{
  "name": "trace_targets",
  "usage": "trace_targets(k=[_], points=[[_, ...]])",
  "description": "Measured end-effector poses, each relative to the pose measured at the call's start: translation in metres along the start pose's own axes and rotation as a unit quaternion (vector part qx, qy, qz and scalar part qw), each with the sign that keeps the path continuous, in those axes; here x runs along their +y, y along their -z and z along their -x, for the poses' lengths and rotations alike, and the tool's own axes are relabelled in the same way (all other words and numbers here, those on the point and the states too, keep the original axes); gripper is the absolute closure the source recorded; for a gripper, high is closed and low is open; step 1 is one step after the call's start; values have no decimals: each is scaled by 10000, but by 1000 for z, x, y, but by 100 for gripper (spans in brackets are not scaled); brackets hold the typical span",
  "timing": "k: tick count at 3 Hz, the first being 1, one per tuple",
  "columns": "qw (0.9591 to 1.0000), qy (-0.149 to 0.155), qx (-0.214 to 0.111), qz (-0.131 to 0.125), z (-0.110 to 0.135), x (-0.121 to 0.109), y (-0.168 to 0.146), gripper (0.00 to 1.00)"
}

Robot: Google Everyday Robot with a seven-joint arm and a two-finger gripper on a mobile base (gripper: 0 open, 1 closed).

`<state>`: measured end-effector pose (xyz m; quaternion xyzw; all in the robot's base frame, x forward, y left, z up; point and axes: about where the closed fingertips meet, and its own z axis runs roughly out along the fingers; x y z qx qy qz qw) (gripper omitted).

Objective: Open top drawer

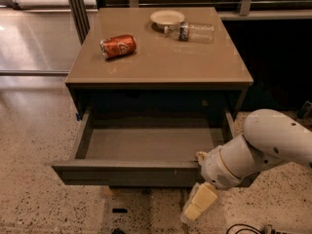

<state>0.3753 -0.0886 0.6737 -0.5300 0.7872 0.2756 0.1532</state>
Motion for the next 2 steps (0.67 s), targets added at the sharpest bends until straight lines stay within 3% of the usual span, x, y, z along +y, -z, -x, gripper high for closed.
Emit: trace_targets(k=[2], points=[[10000, -17, -34, 91, 0, 6, 1, 0]])
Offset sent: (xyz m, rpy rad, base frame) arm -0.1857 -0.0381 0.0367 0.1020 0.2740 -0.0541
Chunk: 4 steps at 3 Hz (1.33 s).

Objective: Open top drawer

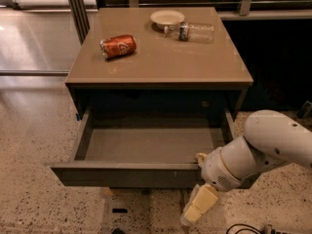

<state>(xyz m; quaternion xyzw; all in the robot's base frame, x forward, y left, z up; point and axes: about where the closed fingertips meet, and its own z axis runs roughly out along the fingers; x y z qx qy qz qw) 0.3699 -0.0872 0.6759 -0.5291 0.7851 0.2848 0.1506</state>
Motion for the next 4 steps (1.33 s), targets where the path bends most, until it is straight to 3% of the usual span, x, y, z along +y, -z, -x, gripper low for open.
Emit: trace_targets(k=[4], points=[[9994, -123, 55, 314, -12, 34, 4, 0]])
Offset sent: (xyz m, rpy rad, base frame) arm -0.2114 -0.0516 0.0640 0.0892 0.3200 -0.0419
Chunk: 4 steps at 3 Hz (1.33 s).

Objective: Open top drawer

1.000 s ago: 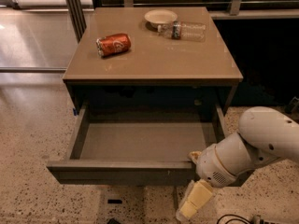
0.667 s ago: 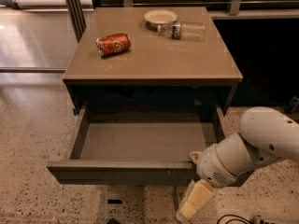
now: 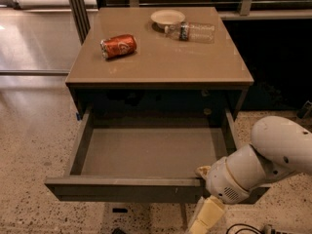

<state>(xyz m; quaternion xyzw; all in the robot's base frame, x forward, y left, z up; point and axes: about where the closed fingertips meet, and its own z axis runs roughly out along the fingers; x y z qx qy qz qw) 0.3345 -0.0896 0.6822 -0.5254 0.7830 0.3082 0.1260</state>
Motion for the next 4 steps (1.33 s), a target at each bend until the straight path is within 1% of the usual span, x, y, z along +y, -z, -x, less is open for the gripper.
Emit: trace_targets(k=[1, 2, 3, 4], points=[[9997, -146, 27, 207, -15, 30, 8, 0], [9997, -148, 27, 210, -15, 30, 8, 0], [9988, -282, 49, 407, -28, 51, 2, 0], [9988, -282, 49, 407, -27, 51, 4, 0]])
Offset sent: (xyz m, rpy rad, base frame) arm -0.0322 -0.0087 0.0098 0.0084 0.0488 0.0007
